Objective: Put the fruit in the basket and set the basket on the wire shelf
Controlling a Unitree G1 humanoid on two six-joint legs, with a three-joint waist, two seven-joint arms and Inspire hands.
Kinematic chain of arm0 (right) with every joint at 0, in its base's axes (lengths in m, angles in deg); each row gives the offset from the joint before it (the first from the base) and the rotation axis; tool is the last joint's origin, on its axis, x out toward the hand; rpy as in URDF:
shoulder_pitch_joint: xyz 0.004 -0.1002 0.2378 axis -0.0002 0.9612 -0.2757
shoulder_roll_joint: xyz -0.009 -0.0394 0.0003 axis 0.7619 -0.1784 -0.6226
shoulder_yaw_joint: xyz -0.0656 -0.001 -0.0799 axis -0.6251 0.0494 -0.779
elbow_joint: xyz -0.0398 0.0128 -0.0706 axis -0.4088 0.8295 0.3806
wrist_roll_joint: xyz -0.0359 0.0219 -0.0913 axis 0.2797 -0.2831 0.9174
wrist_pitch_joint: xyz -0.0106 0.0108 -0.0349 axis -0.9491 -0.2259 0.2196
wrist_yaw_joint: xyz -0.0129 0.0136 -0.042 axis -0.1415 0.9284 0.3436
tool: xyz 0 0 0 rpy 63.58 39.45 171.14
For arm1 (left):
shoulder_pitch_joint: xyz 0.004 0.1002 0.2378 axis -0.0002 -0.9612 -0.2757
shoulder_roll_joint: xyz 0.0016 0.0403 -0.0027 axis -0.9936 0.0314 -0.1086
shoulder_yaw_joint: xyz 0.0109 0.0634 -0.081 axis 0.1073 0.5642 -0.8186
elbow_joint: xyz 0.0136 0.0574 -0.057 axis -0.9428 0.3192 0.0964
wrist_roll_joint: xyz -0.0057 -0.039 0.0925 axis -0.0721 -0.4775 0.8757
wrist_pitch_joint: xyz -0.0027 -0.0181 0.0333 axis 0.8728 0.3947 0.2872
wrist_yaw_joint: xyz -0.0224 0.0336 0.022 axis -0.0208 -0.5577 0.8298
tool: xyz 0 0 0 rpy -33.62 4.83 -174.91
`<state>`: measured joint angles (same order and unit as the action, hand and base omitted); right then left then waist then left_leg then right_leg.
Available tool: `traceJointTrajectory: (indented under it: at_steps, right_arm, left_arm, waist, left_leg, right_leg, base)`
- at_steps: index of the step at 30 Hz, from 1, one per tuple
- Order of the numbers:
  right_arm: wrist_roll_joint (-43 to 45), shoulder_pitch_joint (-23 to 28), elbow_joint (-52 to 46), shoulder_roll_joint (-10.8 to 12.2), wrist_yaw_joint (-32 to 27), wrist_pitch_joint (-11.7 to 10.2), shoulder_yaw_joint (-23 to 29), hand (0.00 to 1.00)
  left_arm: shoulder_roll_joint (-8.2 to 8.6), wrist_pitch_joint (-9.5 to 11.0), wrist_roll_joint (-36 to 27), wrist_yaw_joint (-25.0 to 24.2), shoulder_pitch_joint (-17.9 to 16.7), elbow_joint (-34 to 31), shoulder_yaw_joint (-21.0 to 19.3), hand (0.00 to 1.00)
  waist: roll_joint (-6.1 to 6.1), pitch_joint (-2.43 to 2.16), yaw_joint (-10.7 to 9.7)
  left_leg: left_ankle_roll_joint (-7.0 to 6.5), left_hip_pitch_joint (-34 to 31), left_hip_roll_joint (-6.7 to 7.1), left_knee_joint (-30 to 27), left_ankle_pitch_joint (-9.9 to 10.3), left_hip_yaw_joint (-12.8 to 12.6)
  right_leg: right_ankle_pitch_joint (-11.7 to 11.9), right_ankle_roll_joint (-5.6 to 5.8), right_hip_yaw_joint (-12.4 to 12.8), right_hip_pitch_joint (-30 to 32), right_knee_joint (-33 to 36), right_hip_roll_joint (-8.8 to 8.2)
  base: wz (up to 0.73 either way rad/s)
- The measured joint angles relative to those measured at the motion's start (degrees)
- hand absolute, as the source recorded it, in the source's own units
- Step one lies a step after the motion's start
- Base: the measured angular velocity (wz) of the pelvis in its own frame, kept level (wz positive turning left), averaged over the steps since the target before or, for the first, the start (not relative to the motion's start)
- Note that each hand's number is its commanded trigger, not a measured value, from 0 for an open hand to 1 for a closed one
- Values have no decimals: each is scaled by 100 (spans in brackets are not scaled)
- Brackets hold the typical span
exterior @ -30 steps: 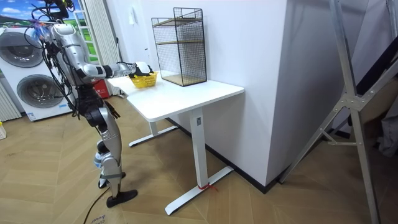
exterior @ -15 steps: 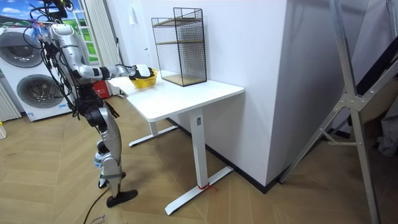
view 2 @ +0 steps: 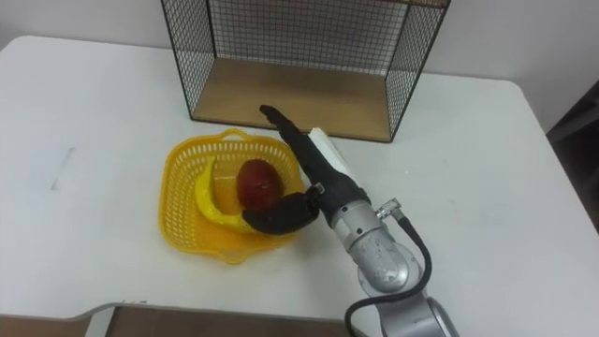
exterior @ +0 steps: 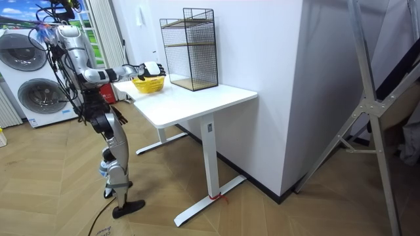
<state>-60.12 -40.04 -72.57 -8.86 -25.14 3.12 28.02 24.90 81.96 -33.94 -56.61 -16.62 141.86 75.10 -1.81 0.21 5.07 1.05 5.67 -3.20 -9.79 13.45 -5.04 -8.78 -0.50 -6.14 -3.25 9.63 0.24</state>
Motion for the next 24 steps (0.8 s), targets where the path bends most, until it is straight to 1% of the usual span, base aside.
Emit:
traceJointTrajectory:
  at_steps: [3,5,7,10,11,12,13,15,19,22,24]
  right_arm:
    - [-171,-5,0,22,9,0,63,0]
    - [-303,-5,0,31,18,0,200,0]
    - [-422,-5,-5,27,18,0,253,0]
    - [-466,-3,-23,24,15,0,317,0]
    - [-509,0,-23,23,9,0,356,0]
    - [-622,2,-24,25,-5,0,386,0]
    - [-674,2,-25,25,-11,0,395,0]
    - [-862,3,-28,24,-40,0,399,0]
    - [-1027,50,-216,5,-173,2,403,0]
    - [-1107,47,-237,-16,-321,1,428,0]
    - [-1317,53,-236,-11,-428,1,556,0]
  left_arm:
    - [2,0,2,-1,-60,2,0,0]
    - [12,0,15,-3,-87,4,1,0]
    - [12,-1,7,-5,-76,5,1,0]
    - [5,-11,7,-6,-81,183,4,0]
    - [3,-11,5,-6,-83,217,4,0]
    - [6,-16,8,-6,-94,231,5,0]
    - [6,-17,5,-6,-114,231,4,0]
    - [7,-22,6,-5,-226,230,1,0]
    - [10,-59,-11,2,-314,229,-6,0]
    - [13,-59,-23,66,-329,230,-80,0]
    - [29,-12,-327,172,-396,249,-278,0]
  waist:
    - [17,9,-29]
    - [38,21,-32]
    - [54,18,-38]
    - [65,14,-67]
    - [71,12,-76]
    - [56,0,-86]
    - [57,0,-98]
    - [49,-7,-159]
    - [31,-21,-172]
    - [34,-42,-171]
    - [22,-46,-165]
  left_leg:
    - [0,3,1,0,0,-1]
    - [-1,2,1,-1,-1,-2]
    - [-1,-3,0,-4,-1,-3]
    - [1,-13,0,-20,-2,4]
    - [1,-23,1,-37,-2,9]
    - [1,-24,2,-42,-2,12]
    - [1,-24,2,-42,-2,15]
    - [1,-25,2,-52,-2,24]
    - [1,-25,1,-52,-1,16]
    - [1,-4,0,-52,-1,25]
    - [1,26,1,-59,-1,28]
  right_leg:
    - [1,2,5,0,1,0]
    - [1,2,3,2,2,-1]
    - [1,2,3,12,5,0]
    - [1,2,-6,15,11,-1]
    - [1,2,-10,15,14,-2]
    - [1,2,-14,14,18,-3]
    - [1,2,-15,14,19,-4]
    - [1,2,-18,11,26,-4]
    - [1,2,-15,14,32,-4]
    - [1,2,-29,-8,37,-6]
    - [1,2,-45,-58,15,-9]
  base:
    - [0]
    - [0]
    - [0]
    - [0]
    - [0]
    - [0]
    - [0]
    - [0]
    - [0]
    - [1]
    - [2]
